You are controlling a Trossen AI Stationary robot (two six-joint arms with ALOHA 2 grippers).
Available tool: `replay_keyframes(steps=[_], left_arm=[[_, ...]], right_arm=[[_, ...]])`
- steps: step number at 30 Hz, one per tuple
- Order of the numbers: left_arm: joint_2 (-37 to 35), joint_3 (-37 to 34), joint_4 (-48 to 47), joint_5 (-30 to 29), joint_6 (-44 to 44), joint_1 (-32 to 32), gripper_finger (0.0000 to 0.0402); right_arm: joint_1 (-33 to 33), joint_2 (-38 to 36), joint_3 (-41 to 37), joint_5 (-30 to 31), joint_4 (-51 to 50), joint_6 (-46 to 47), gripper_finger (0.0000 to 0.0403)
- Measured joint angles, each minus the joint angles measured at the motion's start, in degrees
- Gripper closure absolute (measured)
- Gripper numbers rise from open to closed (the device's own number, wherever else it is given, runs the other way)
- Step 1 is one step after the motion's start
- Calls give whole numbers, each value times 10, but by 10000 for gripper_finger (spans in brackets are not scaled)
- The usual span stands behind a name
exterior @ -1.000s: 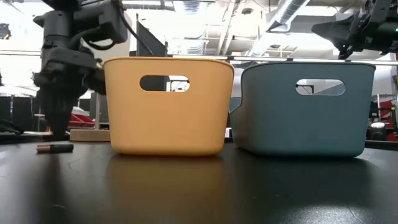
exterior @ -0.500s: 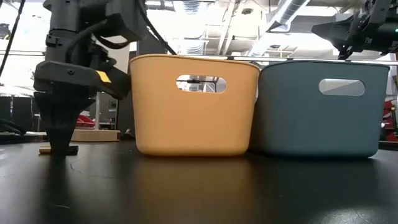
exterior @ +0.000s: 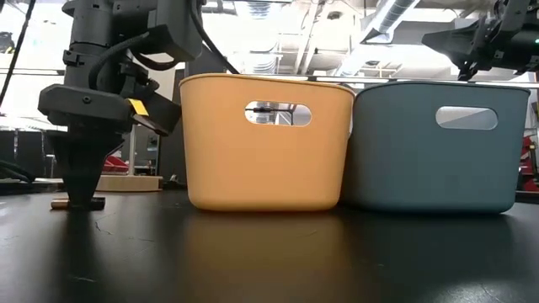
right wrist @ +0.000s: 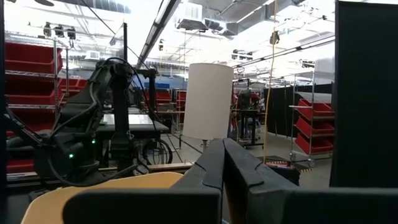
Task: Sort batteries
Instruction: Put the black battery into the yellow bin
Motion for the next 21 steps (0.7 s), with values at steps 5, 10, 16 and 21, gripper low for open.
replay_keyframes(steps=[5,10,16,21], left_arm=[[0,0,-2,3,19,9,378],[-9,-2,-4,13,30,14,379],[-47,-5,-16,6,27,15,379],[-68,-8,-34,-2,22,16,379]], right_arm=[[0,0,0,0,-1,1,378],[0,0,0,0,-1,1,378],[0,0,0,0,-1,1,378],[0,0,0,0,-2,1,378]])
